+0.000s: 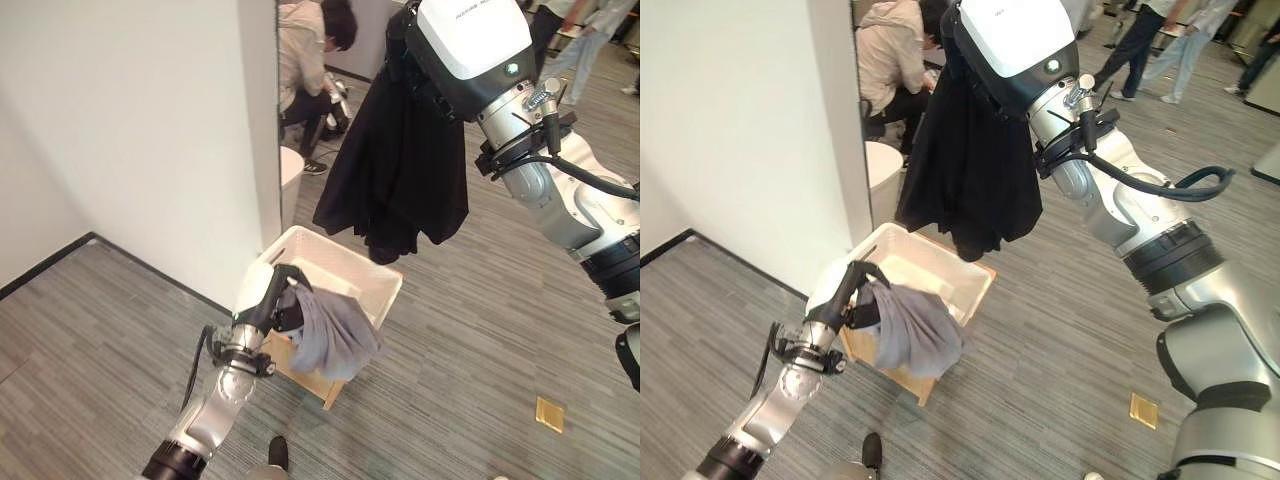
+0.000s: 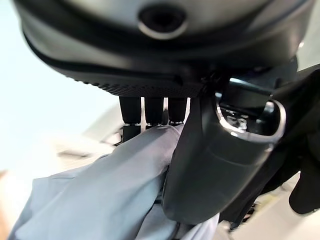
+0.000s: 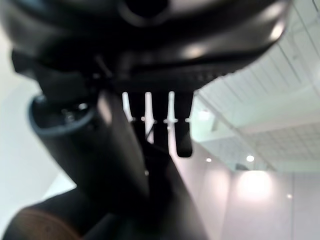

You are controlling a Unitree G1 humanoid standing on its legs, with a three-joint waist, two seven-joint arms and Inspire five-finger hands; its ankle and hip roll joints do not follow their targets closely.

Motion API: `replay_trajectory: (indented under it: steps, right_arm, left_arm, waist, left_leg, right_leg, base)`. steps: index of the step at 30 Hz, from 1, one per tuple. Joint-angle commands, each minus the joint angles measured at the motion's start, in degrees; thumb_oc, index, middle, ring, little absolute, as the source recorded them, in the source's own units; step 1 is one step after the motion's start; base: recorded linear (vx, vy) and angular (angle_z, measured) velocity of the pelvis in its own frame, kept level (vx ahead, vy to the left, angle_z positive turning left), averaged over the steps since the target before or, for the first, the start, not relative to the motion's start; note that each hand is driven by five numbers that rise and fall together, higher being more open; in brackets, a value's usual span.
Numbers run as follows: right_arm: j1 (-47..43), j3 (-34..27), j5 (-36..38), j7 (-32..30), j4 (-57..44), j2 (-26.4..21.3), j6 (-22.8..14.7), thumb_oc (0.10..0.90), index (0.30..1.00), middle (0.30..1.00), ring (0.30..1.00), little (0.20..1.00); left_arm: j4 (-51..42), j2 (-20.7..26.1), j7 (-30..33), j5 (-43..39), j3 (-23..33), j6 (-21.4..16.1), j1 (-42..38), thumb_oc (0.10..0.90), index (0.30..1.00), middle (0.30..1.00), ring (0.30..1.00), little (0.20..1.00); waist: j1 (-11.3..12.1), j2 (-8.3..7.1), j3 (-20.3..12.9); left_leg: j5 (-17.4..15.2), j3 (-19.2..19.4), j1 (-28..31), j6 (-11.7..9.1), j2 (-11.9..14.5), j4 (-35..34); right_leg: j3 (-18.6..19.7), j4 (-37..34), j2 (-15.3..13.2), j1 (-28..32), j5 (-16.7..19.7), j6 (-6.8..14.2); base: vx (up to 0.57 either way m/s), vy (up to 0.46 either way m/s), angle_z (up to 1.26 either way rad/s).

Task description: Pick up bed clothes into laundry basket.

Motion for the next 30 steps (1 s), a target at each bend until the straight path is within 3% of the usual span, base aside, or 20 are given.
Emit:
replay_trajectory:
  steps: [1, 3, 6, 11, 20, 27, 30]
  right_arm:
    - [-8.3, -3.5, -0.1, -3.4, 1.2, -3.5, 3.9, 0.4, 0.3, 0.3, 0.3, 0.3]
    - [-5.6, -4.0, -1.3, -3.2, 1.7, -2.7, 4.7, 0.4, 0.3, 0.3, 0.3, 0.3]
    - [-2.9, -4.5, -2.3, -2.3, 1.7, -2.0, 4.9, 0.4, 0.3, 0.3, 0.3, 0.3]
    - [2.6, -6.0, -3.2, -2.0, 4.2, -1.9, 5.1, 0.4, 0.3, 0.3, 0.3, 0.3]
    - [4.7, -2.6, -4.2, -1.4, 15.3, 4.2, 6.0, 0.4, 0.3, 0.3, 0.3, 0.3]
    - [2.0, -0.4, -3.0, -2.4, 22.3, 7.0, 7.1, 0.4, 0.3, 0.3, 0.3, 0.3]
    - [0.4, -0.7, -1.3, -3.8, 23.9, 6.7, 7.6, 0.4, 0.3, 0.3, 0.3, 0.3]
  left_arm:
    - [-10.4, 0.5, 0.5, -3.2, 1.4, -7.0, -5.9, 0.4, 0.3, 0.3, 0.3, 0.3]
    - [-14.6, 0.7, -4.1, -12.6, 1.9, -8.3, 0.3, 0.4, 0.3, 0.3, 0.3, 0.3]
    - [-13.4, 0.0, -8.2, -23.9, 1.8, -8.7, 5.0, 0.4, 0.3, 0.3, 0.3, 0.3]
    - [-10.1, 1.9, -11.3, -29.7, 0.4, -8.5, 8.9, 0.4, 0.3, 0.3, 0.3, 0.3]
    - [-8.8, 2.5, -10.0, -30.6, -2.4, -8.0, 4.9, 0.4, 0.3, 0.3, 0.3, 0.3]
    - [-6.7, 2.0, -7.9, -30.0, -3.4, -7.6, 2.1, 0.4, 0.3, 0.3, 0.3, 0.3]
    - [-5.7, 1.8, -7.0, -29.8, -3.7, -7.5, 0.6, 0.4, 0.3, 0.3, 0.3, 0.3]
  waist:
    - [2.4, -0.76, -2.1]
    - [3.4, -0.63, -1.4]
    - [3.6, -0.14, -0.7]
    - [3.9, 0.5, 0.9]
    - [5.7, 1.64, 7.4]
    - [8.8, 0.92, 11.1]
    - [9.6, 0.36, 12.4]
  left_leg:
    - [-9.3, 2.0, 3.2, -6.5, 5.3, 0.2]
    - [-8.7, 1.4, 1.6, -6.4, 5.4, 0.2]
    - [-8.6, 1.2, 0.7, -6.3, 5.5, 0.2]
    - [-7.9, 0.7, -1.1, -6.2, 5.4, 0.2]
    - [-5.8, -1.2, -6.0, -7.4, 6.5, 0.2]
    - [-3.4, -3.7, -11.0, -9.2, 8.1, 0.2]
    - [-4.0, -5.3, -12.6, -10.2, 8.7, 0.2]
  right_leg:
    - [-0.9, 0.2, -4.5, -3.5, -3.6, 3.9]
    - [-1.1, 0.2, -4.4, -4.8, -3.4, 4.0]
    - [-0.8, 0.2, -4.5, -5.6, -3.4, 4.0]
    - [-1.6, 0.2, -4.6, -6.4, -3.4, 4.1]
    - [-4.7, 0.2, -4.1, -9.4, -3.4, 3.8]
    - [-7.8, 0.2, -3.2, -12.0, -3.3, 3.6]
    - [-8.5, 0.2, -2.7, -12.4, -4.3, 3.7]
  base:
    - [-0.05, -0.008, 0.07]
    - [-0.05, -0.004, 0.03]
    - [-0.02, 0.0, 0.06]
    - [-0.02, -0.012, 0.02]
    - [-0.07, -0.029, 0.13]
    - [-0.05, -0.033, 0.12]
    - [0.03, -0.082, 0.34]
